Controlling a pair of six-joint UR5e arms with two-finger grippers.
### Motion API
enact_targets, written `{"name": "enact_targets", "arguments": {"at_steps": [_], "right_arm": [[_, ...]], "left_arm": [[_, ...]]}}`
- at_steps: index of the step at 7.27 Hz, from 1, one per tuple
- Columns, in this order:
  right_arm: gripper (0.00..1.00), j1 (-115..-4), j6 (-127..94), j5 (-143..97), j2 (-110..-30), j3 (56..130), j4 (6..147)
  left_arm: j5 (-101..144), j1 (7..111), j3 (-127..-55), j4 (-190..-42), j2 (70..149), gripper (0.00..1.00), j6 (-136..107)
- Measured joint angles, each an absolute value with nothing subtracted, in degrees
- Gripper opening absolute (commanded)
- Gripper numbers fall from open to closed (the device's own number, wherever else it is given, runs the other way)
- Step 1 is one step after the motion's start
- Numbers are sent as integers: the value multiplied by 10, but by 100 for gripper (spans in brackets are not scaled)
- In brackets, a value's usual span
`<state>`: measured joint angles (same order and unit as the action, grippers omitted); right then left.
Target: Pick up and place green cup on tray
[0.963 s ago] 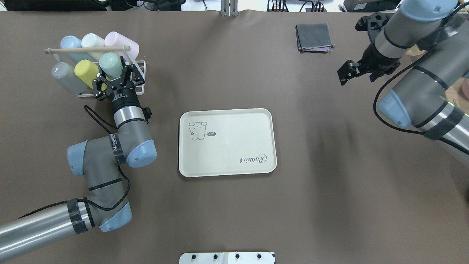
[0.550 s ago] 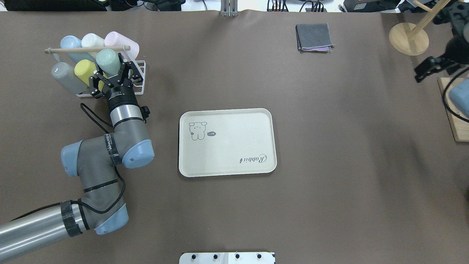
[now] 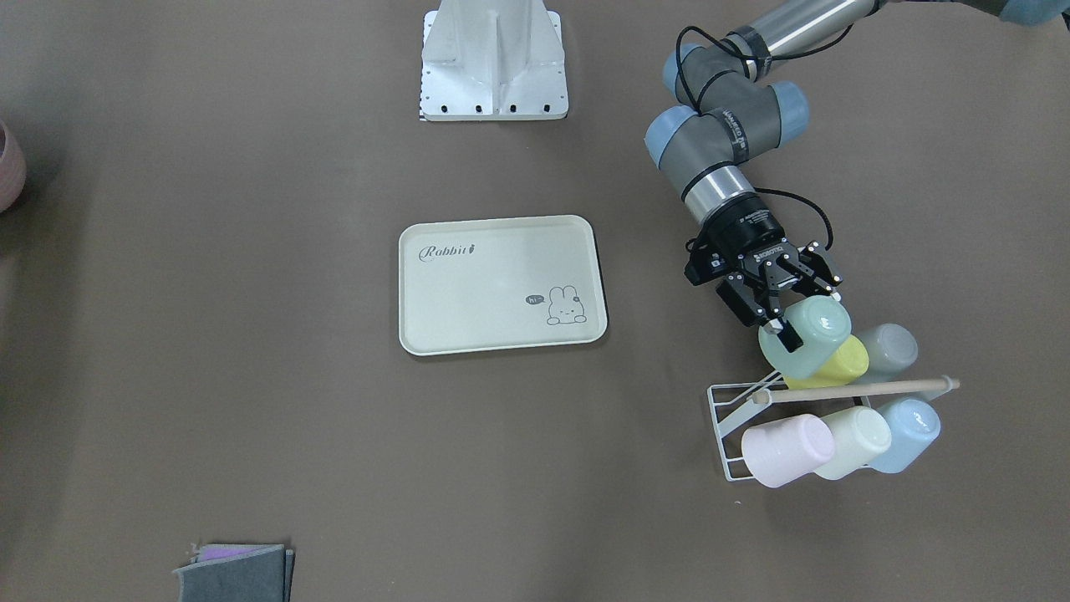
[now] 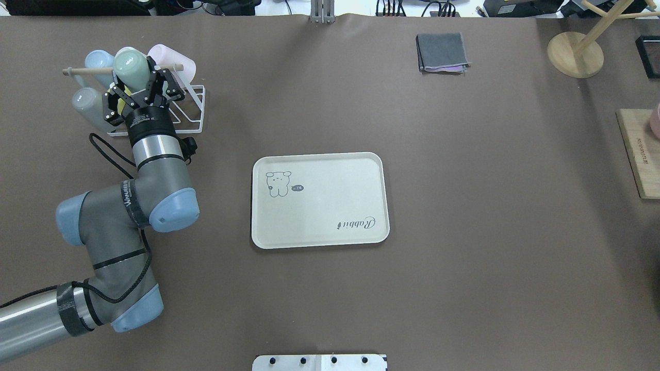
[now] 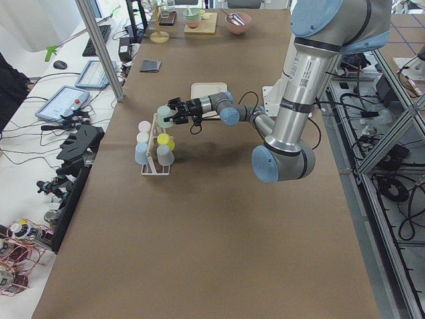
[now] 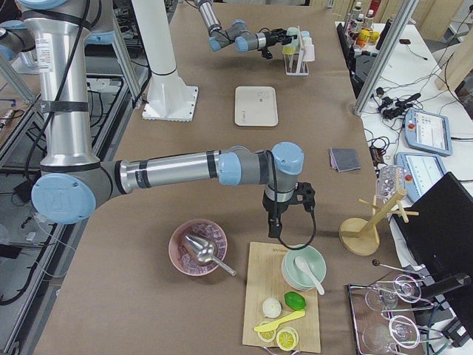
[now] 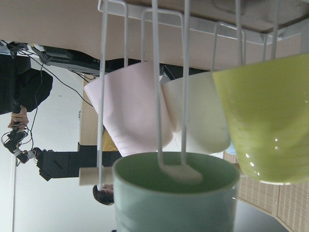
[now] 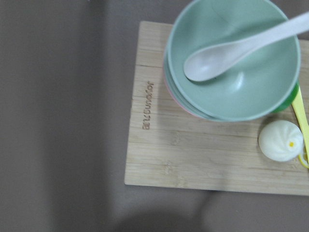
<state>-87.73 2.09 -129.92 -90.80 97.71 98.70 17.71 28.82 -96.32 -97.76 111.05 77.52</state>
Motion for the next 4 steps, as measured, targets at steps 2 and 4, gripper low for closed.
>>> {"name": "enact_targets", "arguments": {"at_steps": [2, 4], "right_arm": [[100, -903, 40, -1304, -921, 971, 1014], [100, -907, 42, -1304, -923, 971, 1019]], "left_arm": [[182, 307, -1012, -995, 1100, 29, 781], [241, 319, -1032, -1093, 1099, 29, 781]]}}
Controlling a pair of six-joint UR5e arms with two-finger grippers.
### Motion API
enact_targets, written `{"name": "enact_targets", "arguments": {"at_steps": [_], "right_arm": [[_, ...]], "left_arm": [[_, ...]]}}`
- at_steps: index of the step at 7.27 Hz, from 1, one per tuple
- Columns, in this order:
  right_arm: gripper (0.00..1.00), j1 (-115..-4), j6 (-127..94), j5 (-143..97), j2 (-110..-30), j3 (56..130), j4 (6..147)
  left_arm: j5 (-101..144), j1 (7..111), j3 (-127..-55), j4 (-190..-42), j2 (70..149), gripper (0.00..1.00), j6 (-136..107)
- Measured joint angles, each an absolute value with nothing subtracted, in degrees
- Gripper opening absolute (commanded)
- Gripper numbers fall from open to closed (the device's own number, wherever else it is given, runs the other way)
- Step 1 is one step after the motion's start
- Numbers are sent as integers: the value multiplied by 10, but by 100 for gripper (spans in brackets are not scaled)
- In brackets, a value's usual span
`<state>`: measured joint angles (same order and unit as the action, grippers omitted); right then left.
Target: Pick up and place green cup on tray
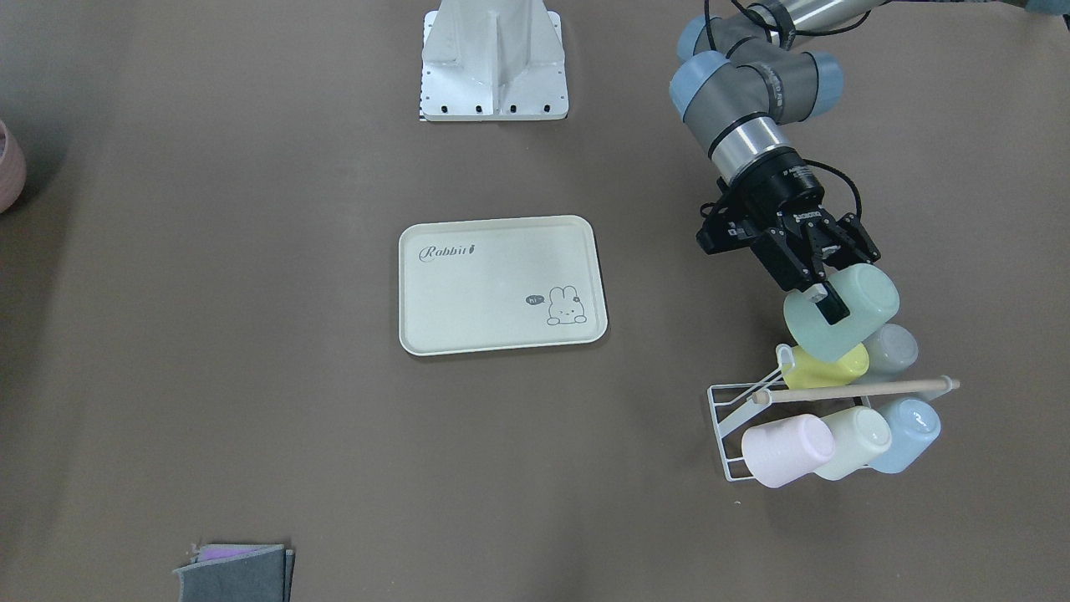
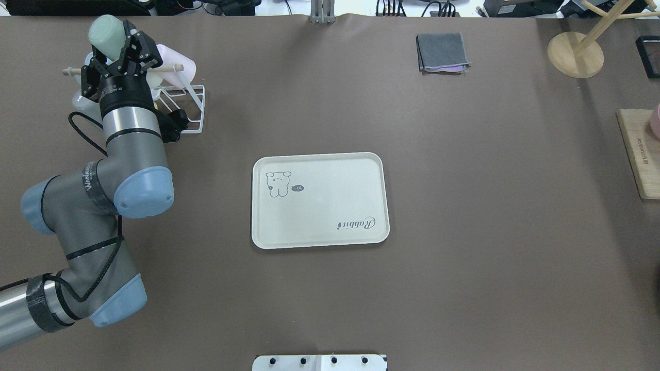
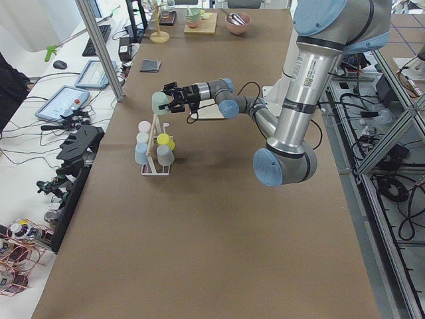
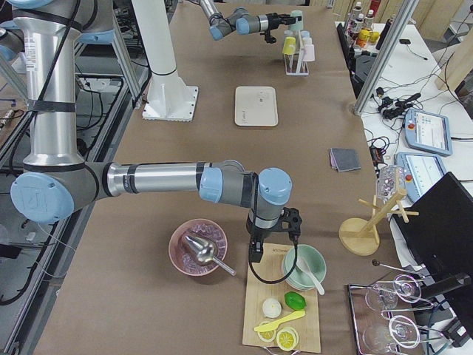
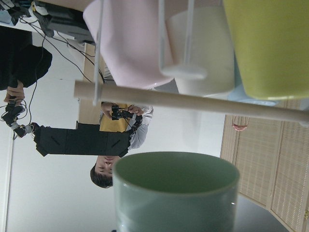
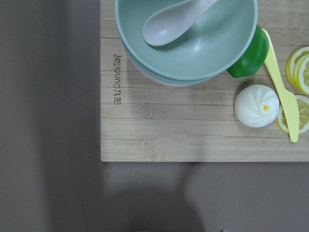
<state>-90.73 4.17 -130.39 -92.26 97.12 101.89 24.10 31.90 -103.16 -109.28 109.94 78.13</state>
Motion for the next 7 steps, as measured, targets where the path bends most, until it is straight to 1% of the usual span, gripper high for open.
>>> {"name": "enact_targets", "arguments": {"at_steps": [2, 3, 5, 7], "right_arm": [[100, -908, 40, -1300, -923, 971, 1019], [100, -908, 40, -1299, -923, 971, 1019], [100, -909, 38, -1297, -923, 970, 1019], [100, -911, 36, -1294, -924, 970, 1019]], "left_arm": [[355, 323, -1022, -1244, 1106, 29, 776], [419, 323, -1015, -1308, 1112, 27, 752], [543, 326, -996, -1379, 1129, 27, 605], [631, 326, -945, -1437, 1164, 27, 417]]}}
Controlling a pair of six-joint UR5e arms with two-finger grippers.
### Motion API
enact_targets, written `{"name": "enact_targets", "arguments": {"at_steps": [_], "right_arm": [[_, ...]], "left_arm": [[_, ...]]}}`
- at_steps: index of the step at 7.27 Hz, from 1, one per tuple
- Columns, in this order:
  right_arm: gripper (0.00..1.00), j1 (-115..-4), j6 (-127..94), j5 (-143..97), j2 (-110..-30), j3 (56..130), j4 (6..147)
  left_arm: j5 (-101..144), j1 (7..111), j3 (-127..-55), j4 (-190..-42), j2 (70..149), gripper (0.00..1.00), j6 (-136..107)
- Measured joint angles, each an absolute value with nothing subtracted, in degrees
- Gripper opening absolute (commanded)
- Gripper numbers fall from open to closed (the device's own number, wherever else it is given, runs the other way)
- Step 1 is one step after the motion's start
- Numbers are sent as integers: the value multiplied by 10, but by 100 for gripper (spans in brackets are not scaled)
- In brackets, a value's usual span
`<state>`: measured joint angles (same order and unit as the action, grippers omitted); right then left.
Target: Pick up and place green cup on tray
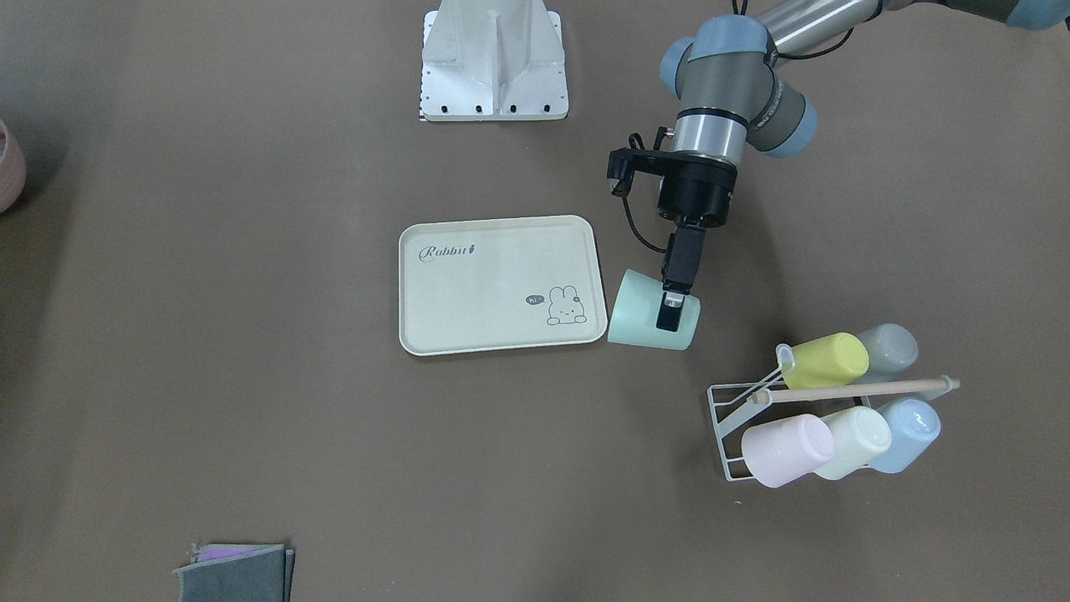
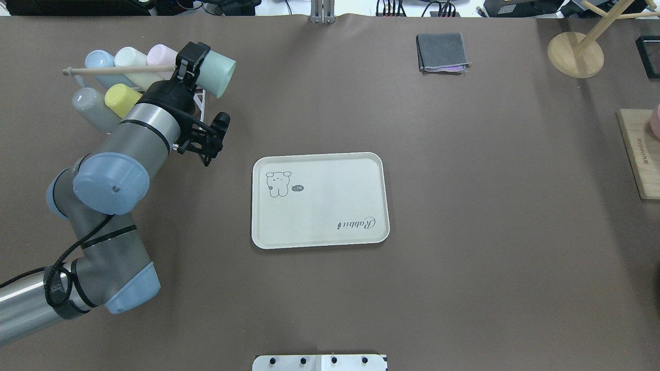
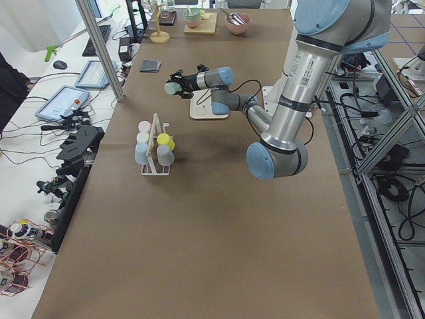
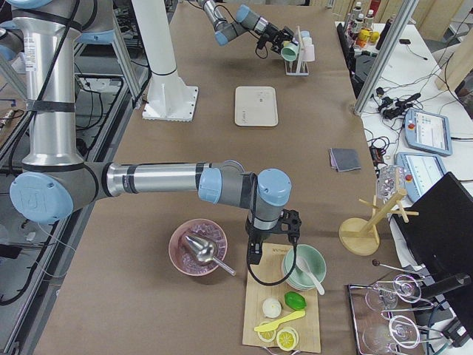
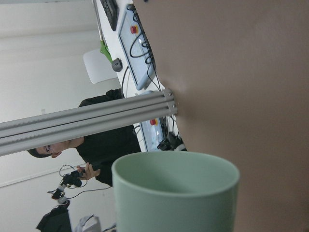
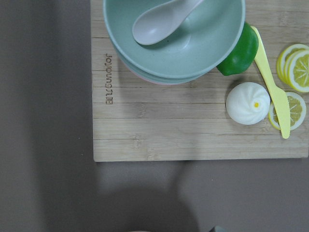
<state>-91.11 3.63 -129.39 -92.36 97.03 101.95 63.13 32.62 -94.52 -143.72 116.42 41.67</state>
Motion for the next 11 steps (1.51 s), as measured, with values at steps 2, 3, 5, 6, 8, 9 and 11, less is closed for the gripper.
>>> {"name": "enact_targets", "arguments": {"at_steps": [2, 3, 5, 6, 8, 9, 11], "right_arm": [[100, -912, 36, -1283, -924, 970, 1020], [100, -913, 36, -1281, -924, 970, 1020], [100, -915, 35, -1280, -924, 969, 1021], [100, -915, 35, -1279, -924, 968, 1021], [100, -915, 35, -1279, -927, 966, 1020], [100, -915, 34, -1280, -928, 965, 1020], [100, -915, 33, -1280, -928, 960, 1020]], "left_arm": [[697, 323, -898, -1477, 1201, 26, 217], [724, 317, -884, -1497, 1212, 25, 134], [757, 291, -833, -1569, 1233, 25, -32], [772, 276, -800, -1610, 1243, 25, -102], [797, 248, -734, -1696, 1267, 25, -207], [803, 233, -717, -1721, 1275, 26, -226], [810, 208, -701, -1739, 1285, 27, -234]]}}
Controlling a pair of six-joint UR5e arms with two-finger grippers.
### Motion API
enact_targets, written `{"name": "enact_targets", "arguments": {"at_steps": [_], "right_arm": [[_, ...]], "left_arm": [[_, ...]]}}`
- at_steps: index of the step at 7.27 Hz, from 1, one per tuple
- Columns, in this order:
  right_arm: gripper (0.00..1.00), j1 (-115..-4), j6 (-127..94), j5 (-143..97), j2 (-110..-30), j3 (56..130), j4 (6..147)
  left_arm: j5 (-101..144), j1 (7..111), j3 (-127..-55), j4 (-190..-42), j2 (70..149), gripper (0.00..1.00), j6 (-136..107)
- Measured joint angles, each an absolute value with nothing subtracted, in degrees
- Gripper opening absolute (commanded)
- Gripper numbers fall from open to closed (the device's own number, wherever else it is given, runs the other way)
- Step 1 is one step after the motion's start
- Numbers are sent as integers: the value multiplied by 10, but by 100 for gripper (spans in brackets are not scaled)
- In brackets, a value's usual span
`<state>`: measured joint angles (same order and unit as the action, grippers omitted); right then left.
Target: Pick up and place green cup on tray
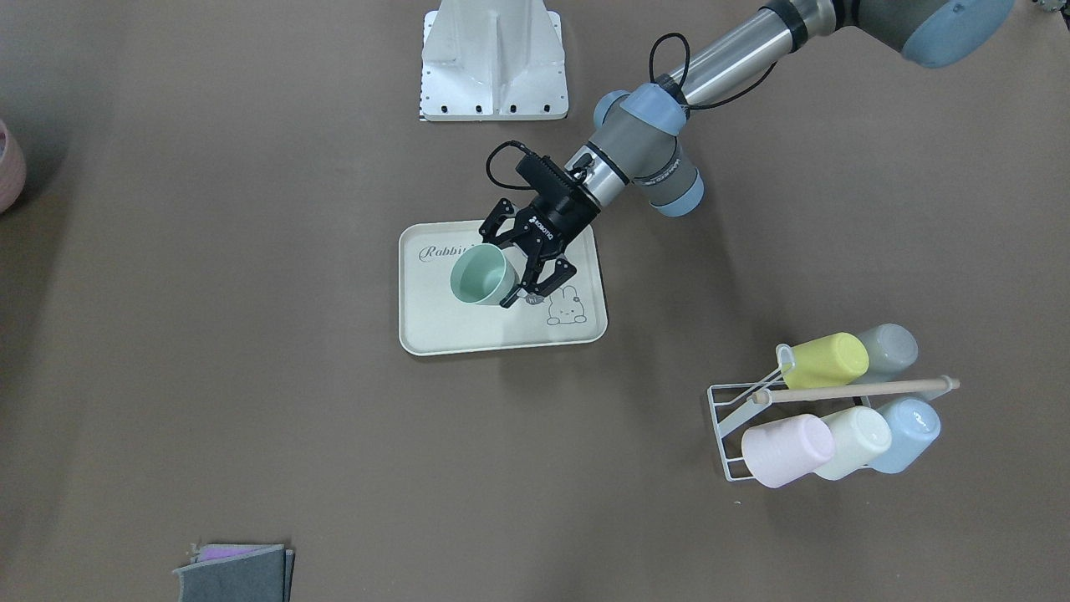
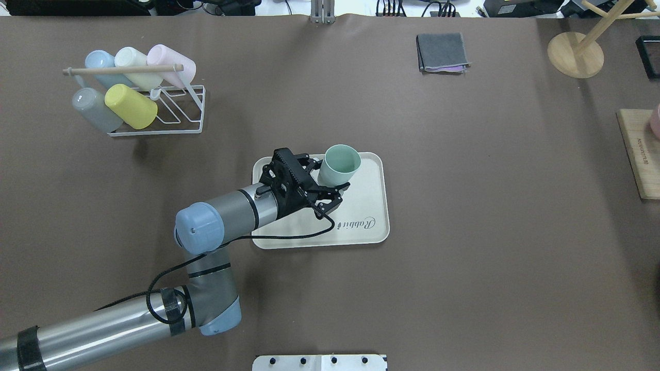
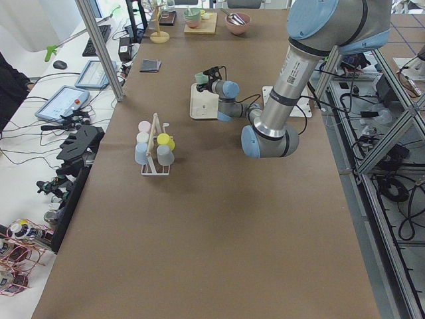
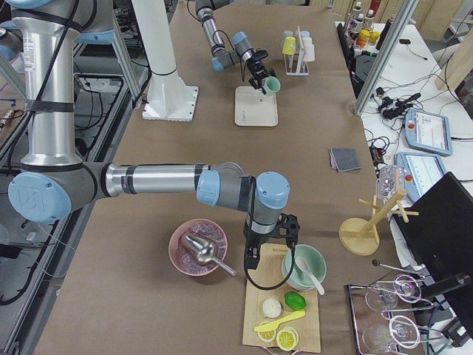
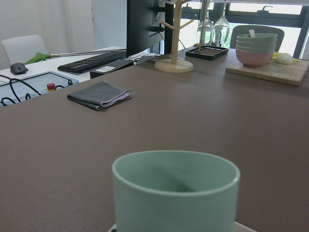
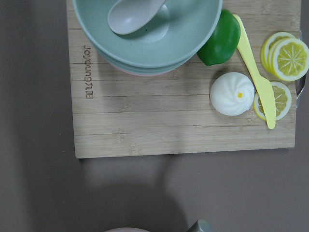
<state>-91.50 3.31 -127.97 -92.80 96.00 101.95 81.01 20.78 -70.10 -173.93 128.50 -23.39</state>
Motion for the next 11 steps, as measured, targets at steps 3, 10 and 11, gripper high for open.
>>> {"name": "enact_targets", "arguments": {"at_steps": [3, 10, 11], "right_arm": [[100, -915, 33, -1280, -927, 959, 1018], [100, -915, 33, -1280, -927, 959, 1015], [100, -915, 33, -1280, -927, 959, 1014]], "left_arm": [[819, 200, -675, -1743, 1289, 28, -229], [822, 198, -664, -1742, 1295, 62, -202], [822, 198, -664, -1743, 1296, 99, -195]]}}
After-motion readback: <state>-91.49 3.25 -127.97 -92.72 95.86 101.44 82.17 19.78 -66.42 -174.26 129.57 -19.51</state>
